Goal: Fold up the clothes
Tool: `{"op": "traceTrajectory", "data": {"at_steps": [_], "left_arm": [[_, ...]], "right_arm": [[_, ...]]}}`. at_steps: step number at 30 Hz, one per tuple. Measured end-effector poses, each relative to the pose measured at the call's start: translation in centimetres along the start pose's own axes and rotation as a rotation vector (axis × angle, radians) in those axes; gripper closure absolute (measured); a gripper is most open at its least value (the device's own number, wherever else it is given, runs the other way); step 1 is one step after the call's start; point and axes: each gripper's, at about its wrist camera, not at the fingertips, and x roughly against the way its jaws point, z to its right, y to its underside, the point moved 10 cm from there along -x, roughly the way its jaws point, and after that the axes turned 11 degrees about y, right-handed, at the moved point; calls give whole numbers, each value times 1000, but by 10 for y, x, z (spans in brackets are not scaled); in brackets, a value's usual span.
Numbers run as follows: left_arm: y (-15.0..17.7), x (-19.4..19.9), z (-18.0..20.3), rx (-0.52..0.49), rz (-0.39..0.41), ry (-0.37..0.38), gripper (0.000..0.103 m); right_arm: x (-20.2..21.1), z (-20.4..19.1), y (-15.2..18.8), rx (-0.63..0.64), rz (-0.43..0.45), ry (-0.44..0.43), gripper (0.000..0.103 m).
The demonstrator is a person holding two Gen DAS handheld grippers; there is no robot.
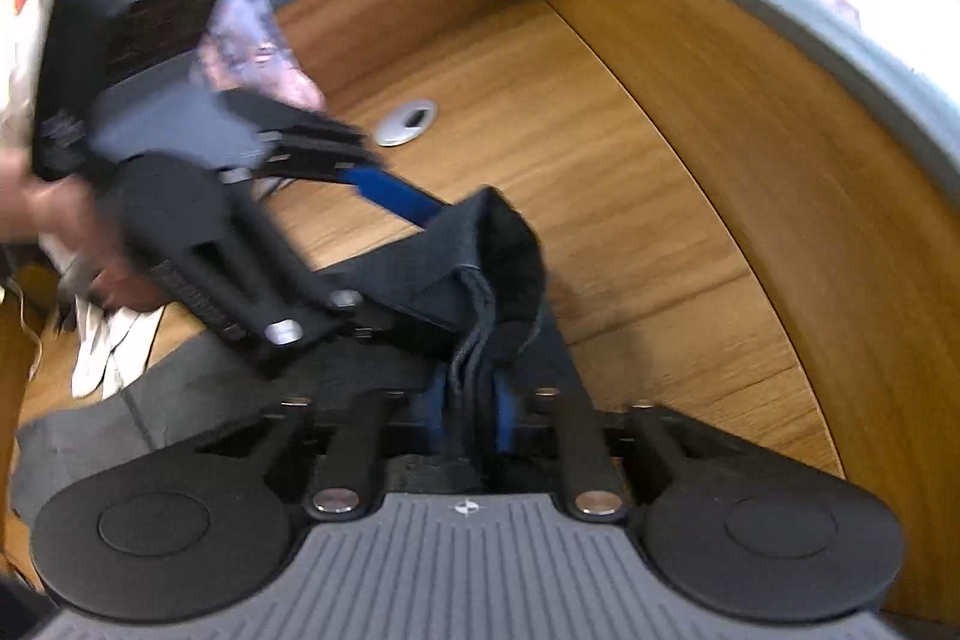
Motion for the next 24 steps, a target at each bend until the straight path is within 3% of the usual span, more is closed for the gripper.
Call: {"op": "traceTrajectory", "data": {"at_steps": [5, 8, 11, 15, 17, 21, 24], "left_arm": [[16, 18, 27, 72, 50, 110, 68], [29, 36, 48, 78, 96, 111, 80], [41, 52, 69, 85, 129, 82, 82], [51, 68, 94, 72, 145, 48, 82], [56, 72, 104, 79, 152, 39, 82], [66, 78, 122, 114, 170, 25, 82], [76, 81, 131, 148, 184, 14, 82]], "right_arm": [[28, -14, 11, 68, 42, -6, 89], [42, -19, 16, 136, 47, -19, 87], [62, -19, 12, 176, 62, -25, 76], [92, -11, -10, 160, 100, -58, 73], [97, -5, -23, 164, 107, -29, 72], [71, 5, -42, 191, 55, 68, 70], [36, 5, -43, 172, -19, 110, 56]]}}
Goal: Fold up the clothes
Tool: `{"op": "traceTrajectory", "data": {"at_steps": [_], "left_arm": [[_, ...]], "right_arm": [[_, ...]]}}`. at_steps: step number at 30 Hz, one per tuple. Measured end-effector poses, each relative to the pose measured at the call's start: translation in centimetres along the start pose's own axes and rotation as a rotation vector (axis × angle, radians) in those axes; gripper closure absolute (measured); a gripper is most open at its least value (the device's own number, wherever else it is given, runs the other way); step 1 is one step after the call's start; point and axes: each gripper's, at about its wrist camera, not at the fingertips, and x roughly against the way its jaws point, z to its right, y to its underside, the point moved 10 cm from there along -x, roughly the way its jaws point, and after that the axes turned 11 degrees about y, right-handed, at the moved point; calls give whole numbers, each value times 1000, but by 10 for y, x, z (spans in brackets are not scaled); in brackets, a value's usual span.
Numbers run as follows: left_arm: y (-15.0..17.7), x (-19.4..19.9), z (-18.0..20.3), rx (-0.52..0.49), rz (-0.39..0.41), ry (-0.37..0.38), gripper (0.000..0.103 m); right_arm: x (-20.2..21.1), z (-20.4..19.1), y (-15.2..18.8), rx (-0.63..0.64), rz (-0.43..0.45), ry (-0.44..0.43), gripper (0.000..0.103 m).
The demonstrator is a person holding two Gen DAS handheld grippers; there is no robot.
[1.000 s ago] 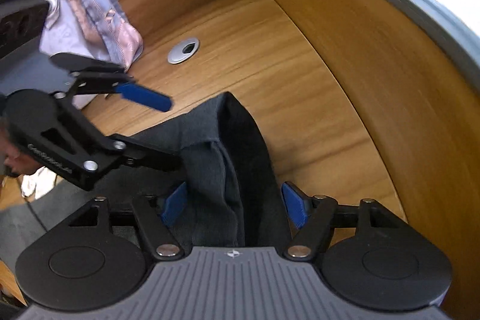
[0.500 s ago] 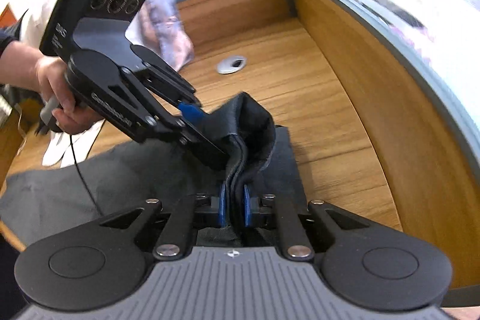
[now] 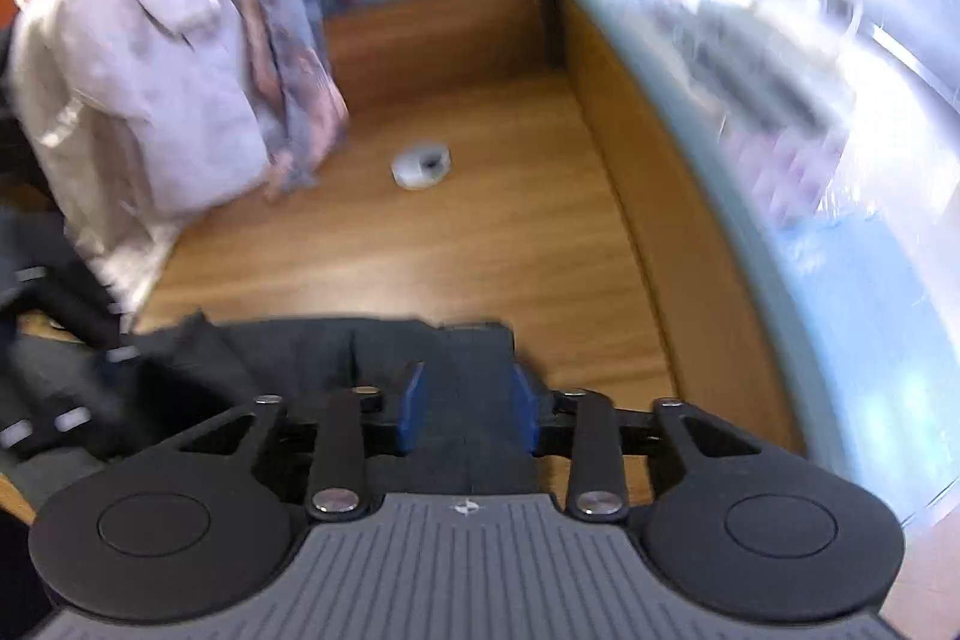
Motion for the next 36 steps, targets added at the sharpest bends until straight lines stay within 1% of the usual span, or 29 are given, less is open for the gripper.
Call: {"op": "traceTrajectory", "data": {"at_steps": [1, 5, 8, 10, 12, 13, 14, 15, 17, 19, 20, 21, 23, 25, 26, 28, 30, 33, 34, 36], "left_arm": [[2, 1, 1, 10, 8, -6, 82], [7, 5, 5, 42, 43, -24, 82], [9, 7, 7, 56, 67, -34, 82], [11, 7, 7, 69, 78, -39, 82], [12, 5, 6, 76, 84, -44, 82], [13, 5, 7, 78, 87, -48, 82], [13, 6, 8, 80, 90, -50, 82], [14, 6, 8, 83, 95, -50, 82], [15, 5, 7, 90, 104, -51, 82], [15, 6, 7, 97, 113, -58, 82], [15, 7, 7, 99, 117, -62, 82], [14, 8, 7, 101, 122, -65, 82], [13, 10, 9, 102, 131, -67, 82], [14, 12, 13, 101, 134, -64, 82], [15, 13, 16, 100, 133, -61, 82], [18, 12, 18, 97, 131, -59, 82], [21, 10, 20, 101, 130, -56, 82], [26, 9, 22, 109, 133, -58, 82], [27, 8, 22, 111, 136, -60, 82], [29, 8, 22, 114, 143, -65, 82]], "right_arm": [[-12, -1, 1, -7, -17, 8, 52], [-59, -4, 6, -13, -80, 33, 52], [-82, -9, 9, -27, -118, -12, 52], [-96, -8, 10, -76, -159, -52, 49], [-102, -7, 11, -98, -172, -71, 58], [-99, -6, 8, -94, -156, -62, 68], [-95, -5, 6, -88, -137, -47, 88], [-91, -4, 3, -83, -118, -33, 97], [-82, -2, -2, -72, -80, -4, 96], [-86, -2, 3, -47, -92, 17, 94], [-89, -2, 6, -33, -102, 27, 88], [-87, -4, 5, -7, -93, 48, 85], [-74, -7, -2, 40, -53, 93, 74], [-59, -13, -8, 71, -31, 76, 72], [-54, -15, -10, 76, -36, 50, 72], [-49, -27, -8, 84, -81, -41, 72], [-51, -40, -5, 85, -144, -140, 72], [-60, -59, 5, 79, -250, -251, 72], [-66, -65, 9, 81, -278, -271, 72], [-76, -70, 16, 85, -326, -283, 72]]}}
